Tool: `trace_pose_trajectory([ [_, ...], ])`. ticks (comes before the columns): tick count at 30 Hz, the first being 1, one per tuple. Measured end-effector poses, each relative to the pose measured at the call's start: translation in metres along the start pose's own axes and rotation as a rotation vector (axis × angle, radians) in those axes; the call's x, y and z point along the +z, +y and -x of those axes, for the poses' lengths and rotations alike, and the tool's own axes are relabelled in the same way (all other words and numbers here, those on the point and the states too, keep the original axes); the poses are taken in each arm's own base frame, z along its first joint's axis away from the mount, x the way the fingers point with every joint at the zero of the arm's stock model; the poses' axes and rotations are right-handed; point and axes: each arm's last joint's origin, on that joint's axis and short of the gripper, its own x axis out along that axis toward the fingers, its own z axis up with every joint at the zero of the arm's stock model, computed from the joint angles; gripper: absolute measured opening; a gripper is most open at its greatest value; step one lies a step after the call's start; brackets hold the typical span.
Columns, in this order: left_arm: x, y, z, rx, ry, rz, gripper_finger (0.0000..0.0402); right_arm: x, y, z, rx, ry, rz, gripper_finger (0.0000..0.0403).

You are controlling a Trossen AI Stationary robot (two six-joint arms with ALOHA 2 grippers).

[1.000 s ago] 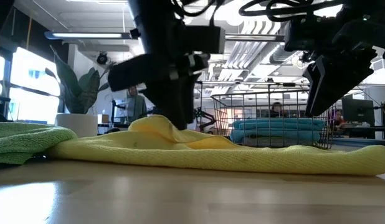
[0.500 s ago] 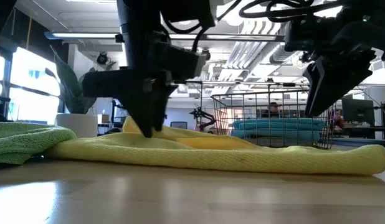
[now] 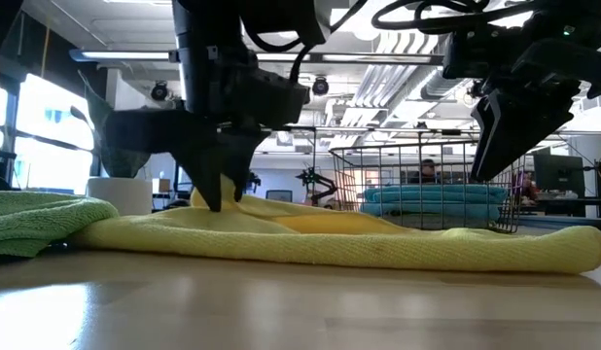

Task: Fold microfiber towels
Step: Fold the yellow microfiber towel

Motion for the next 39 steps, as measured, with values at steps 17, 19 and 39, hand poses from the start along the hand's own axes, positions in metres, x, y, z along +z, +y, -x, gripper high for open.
trace_pose_trajectory([
  [17, -0.005, 0.009, -0.002, 0.020, 0.039, 0.140, 0.0010, 0.000, -0.001, 0.000, -0.036, -0.021, 0.002, 0.0140],
  [19, -0.007, 0.009, 0.001, -0.005, 0.040, 0.169, 0.0008, 0.001, -0.002, 0.000, -0.067, -0.044, 0.016, 0.0140],
  [39, 0.017, 0.007, 0.095, -0.092, -0.184, 0.386, 0.0000, 0.027, 0.006, -0.046, -0.046, -0.344, 0.286, 0.0150],
])
